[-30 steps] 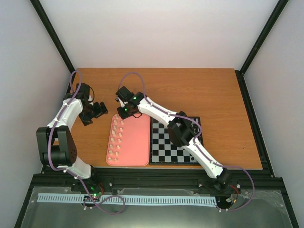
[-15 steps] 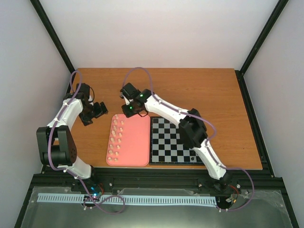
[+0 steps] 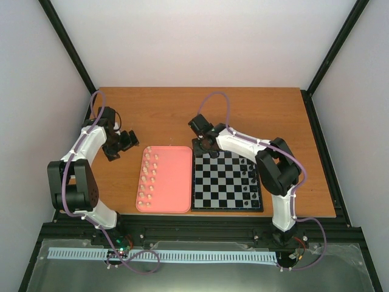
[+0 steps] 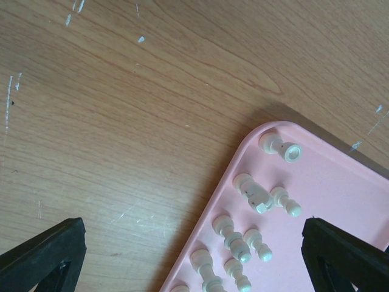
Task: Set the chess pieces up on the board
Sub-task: Place the chess piece on the chessboard.
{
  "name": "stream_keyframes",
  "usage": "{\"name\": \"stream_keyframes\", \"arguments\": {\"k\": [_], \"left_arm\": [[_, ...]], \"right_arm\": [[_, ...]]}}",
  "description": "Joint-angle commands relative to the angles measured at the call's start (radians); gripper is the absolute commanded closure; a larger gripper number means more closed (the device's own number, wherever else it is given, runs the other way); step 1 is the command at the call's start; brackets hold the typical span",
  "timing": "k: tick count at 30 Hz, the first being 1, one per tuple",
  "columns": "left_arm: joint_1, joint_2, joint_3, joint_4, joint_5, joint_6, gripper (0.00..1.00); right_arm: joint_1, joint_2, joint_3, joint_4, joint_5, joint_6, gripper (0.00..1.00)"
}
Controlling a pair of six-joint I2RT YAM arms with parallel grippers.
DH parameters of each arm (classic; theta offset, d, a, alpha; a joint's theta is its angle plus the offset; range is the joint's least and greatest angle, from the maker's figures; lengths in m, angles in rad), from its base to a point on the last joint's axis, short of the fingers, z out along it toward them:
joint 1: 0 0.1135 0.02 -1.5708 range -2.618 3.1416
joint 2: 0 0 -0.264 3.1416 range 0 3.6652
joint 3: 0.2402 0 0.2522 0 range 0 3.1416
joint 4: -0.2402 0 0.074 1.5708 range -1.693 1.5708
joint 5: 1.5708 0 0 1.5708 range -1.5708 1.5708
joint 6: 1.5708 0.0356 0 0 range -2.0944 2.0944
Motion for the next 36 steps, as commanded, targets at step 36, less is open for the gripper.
{"name": "stream_keyframes", "arguments": {"k": [36], "left_arm": [[0.008,0.006,-0.026,0.046,0.018,0.013,0.01]], "right_arm": [[-0.022,-0.046,-0.16,0.068,-0.006,0.094,0.96]]}}
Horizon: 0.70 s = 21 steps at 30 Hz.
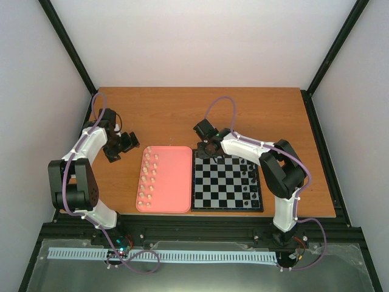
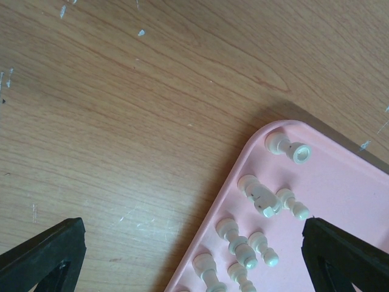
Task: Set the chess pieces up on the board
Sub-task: Place the chess piece on the chessboard.
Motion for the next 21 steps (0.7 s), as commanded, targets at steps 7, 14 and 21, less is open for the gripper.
{"name": "stream_keyframes", "arguments": {"k": [7,14,21], "left_arm": [[0.009,-0.008,-0.003,0.017,0.013,0.009,0.01],[0.008,-0.004,0.002,0.016,0.018,0.009,0.01],[0.008,-0.002,0.002,0.019,0.022,0.008,0.01]], "right_arm": [[-0.004,0.021,0.004,0.012,-0.012,0.01,0.96],[-0.005,0.046,0.028,0.003,-0.004,0.004,0.95],[-0.004,0.054,0.04,-0.017,0.003,0.001,0.85]]}}
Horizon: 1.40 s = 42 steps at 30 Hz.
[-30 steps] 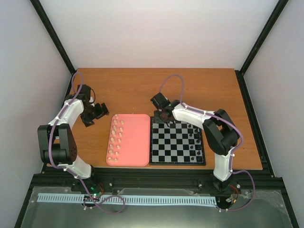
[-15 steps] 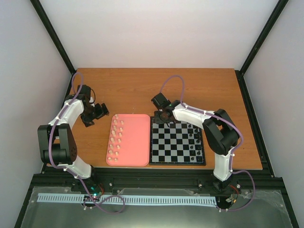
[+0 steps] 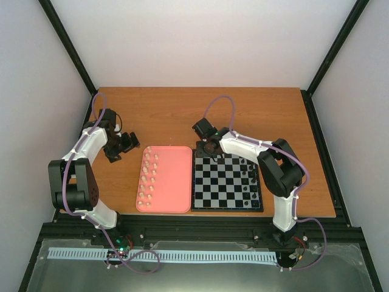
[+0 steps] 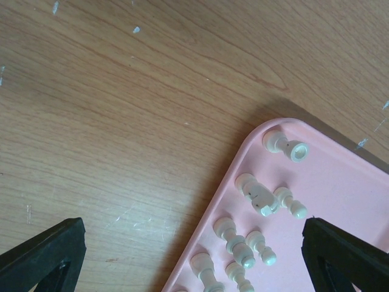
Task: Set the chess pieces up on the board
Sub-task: Place the chess piece on the chessboard, then pick up the chess piece from the storage box.
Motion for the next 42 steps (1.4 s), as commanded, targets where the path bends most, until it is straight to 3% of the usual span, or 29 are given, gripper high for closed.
{"name": "stream_keyframes", "arguments": {"k": [1,4,12,19,23,32,42], "left_arm": [[0.009,-0.001,0.008,0.013,0.011,0.009,0.01],[0.008,-0.002,0.007,0.016,0.011,0.009,0.01],[0.007,-0.002,0.009,0.013,0.017,0.01,0.01],[0.008,-0.011,0.011,0.011,0.016,0.01,0.01],[0.007,-0.017,0.012,0.009,0.009,0.01,0.01],[0.025,0.007,0.034,-0.012,-0.052,-0.068,0.0],[0.133,-0.003,0.052,-0.034,-0.063,-0.147,0.01]], "right_arm": [[-0.003,0.03,0.012,-0.027,0.016,0.004,0.83],[-0.002,0.027,0.013,-0.037,0.016,0.001,0.8],[-0.001,0.001,0.021,-0.032,0.005,-0.013,0.55],[0.027,-0.026,0.118,-0.086,0.019,-0.058,0.48],[0.065,0.002,0.255,-0.124,0.009,-0.115,0.47],[0.123,0.35,0.728,-0.18,-0.318,-0.211,0.5],[0.148,0.575,1.003,-0.228,-0.453,-0.204,0.53]]}}
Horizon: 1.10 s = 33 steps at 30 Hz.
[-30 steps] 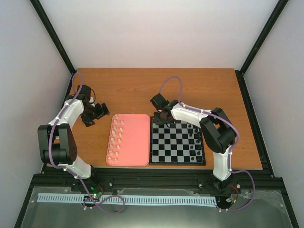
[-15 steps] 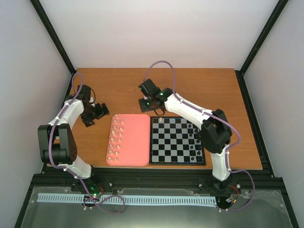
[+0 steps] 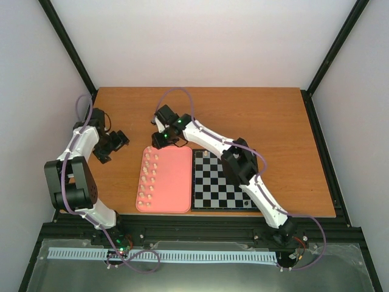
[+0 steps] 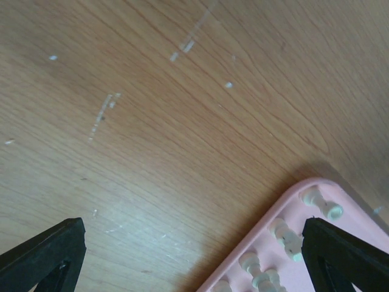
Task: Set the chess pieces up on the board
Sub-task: Pick up the chess piece from the storage box.
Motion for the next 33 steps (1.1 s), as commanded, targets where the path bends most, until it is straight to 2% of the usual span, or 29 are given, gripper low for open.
{"name": "stream_keyframes", "arguments": {"k": [1,4,6,8,12,17,21,24,33], "left_arm": [[0.037,-0.012,0.024,-0.015,-0.005,-0.056,0.01],[0.038,-0.006,0.025,-0.014,0.006,-0.051,0.02],[0.037,-0.012,0.034,-0.009,0.019,-0.01,0.15],[0.035,-0.023,0.052,-0.015,0.018,0.033,0.22],[-0.039,-0.061,0.059,-0.01,0.011,0.107,0.24],[-0.2,-0.072,0.081,-0.024,-0.037,0.207,0.27],[-0.254,-0.009,0.102,-0.023,-0.029,0.247,0.3],[-0.297,0.058,0.139,-0.032,-0.075,0.265,0.31],[-0.338,0.232,0.238,-0.032,-0.09,0.282,0.39]], "right_arm": [[0.027,0.025,0.083,-0.029,-0.067,-0.014,0.53],[0.036,0.041,0.086,-0.02,-0.072,-0.008,0.54],[0.035,0.044,0.096,-0.04,-0.05,0.004,0.56],[0.033,0.006,0.055,-0.028,0.008,0.016,0.55],[-0.012,-0.143,-0.124,0.037,0.145,0.053,0.54],[-0.129,-0.271,-0.216,0.008,0.245,0.047,0.53],[-0.238,-0.355,-0.298,0.003,0.231,0.023,0.51],[-0.311,-0.392,-0.342,-0.016,0.224,-0.011,0.5],[-0.419,-0.462,-0.413,-0.06,0.182,-0.109,0.47]]}}
